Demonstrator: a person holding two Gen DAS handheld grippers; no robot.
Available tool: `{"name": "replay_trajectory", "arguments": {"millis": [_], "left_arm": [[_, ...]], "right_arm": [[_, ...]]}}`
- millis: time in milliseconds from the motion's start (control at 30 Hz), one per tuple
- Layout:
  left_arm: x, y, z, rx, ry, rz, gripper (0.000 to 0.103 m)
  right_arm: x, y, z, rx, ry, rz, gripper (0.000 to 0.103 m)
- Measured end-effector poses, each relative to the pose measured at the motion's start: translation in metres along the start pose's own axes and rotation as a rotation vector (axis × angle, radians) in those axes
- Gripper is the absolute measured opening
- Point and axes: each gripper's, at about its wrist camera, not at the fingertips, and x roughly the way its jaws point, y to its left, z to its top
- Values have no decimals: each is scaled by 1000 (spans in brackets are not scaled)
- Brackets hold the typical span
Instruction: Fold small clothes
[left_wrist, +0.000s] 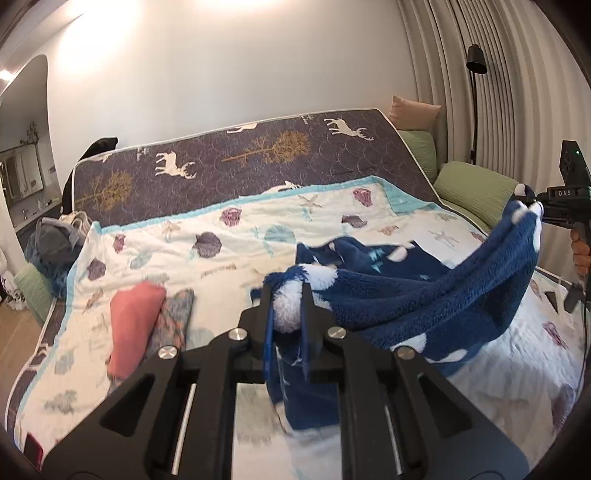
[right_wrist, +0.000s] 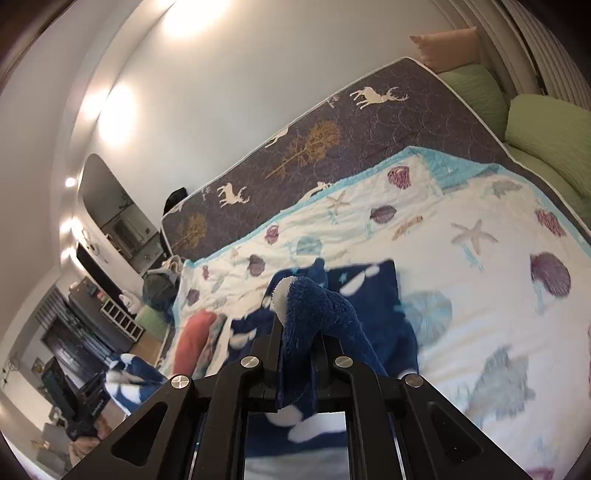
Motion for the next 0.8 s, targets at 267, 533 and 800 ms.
{"name": "replay_trajectory", "arguments": {"millis": [267,533,800], "left_arm": [[96,15,40,34,24,62,13],[242,35,23,-19,191,100,14],[327,49,-34,-57,335,125,16]], "right_arm": [[79,-12,49,-25,-9,-45,9],[198,-56,82,25,51,-108,9],[310,-120,57,98,214,-206,9]]}}
